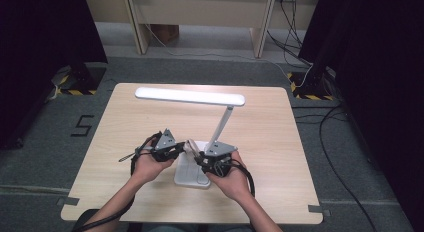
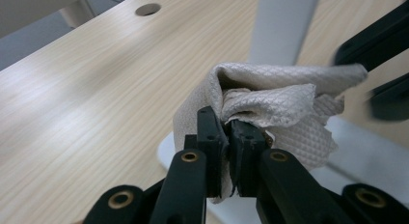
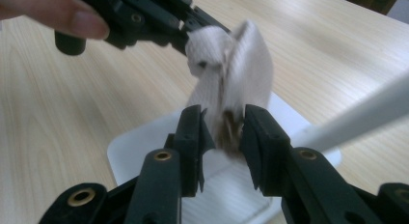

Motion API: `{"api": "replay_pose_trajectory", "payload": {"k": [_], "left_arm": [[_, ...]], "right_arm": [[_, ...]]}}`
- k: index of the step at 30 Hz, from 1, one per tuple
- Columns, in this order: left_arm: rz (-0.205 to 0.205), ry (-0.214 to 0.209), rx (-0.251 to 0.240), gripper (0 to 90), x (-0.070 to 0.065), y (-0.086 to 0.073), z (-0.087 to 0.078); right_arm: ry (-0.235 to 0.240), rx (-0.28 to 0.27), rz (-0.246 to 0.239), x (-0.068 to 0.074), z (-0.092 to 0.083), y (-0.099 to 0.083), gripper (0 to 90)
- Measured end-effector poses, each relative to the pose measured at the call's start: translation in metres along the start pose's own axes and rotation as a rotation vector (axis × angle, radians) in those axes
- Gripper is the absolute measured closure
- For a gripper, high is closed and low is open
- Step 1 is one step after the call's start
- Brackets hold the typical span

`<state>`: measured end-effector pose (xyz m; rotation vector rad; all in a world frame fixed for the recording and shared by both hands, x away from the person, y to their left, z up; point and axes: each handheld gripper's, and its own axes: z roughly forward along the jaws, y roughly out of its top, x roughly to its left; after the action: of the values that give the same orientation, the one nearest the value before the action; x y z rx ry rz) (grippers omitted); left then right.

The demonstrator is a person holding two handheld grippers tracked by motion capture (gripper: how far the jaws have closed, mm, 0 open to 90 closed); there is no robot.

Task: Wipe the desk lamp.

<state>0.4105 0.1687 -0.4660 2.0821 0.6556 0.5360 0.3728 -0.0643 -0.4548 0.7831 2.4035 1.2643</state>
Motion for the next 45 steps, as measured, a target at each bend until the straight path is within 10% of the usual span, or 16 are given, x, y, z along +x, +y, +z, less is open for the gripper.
{"api": "replay_pose_trajectory", "payload": {"k": [16, 45], "left_arm": [[0.080, 0.001, 0.113, 83.7, -0.002, 0.007, 0.041], [0.034, 0.020, 0.125, 83.5, -0.008, 0.010, 0.068]], "right_arm": [[-0.088, 0.052, 0.076, -0.025, 0.006, -0.036, 86.3], [-0.103, 0.041, 0.085, -0.031, 0.026, -0.046, 86.9]]}}
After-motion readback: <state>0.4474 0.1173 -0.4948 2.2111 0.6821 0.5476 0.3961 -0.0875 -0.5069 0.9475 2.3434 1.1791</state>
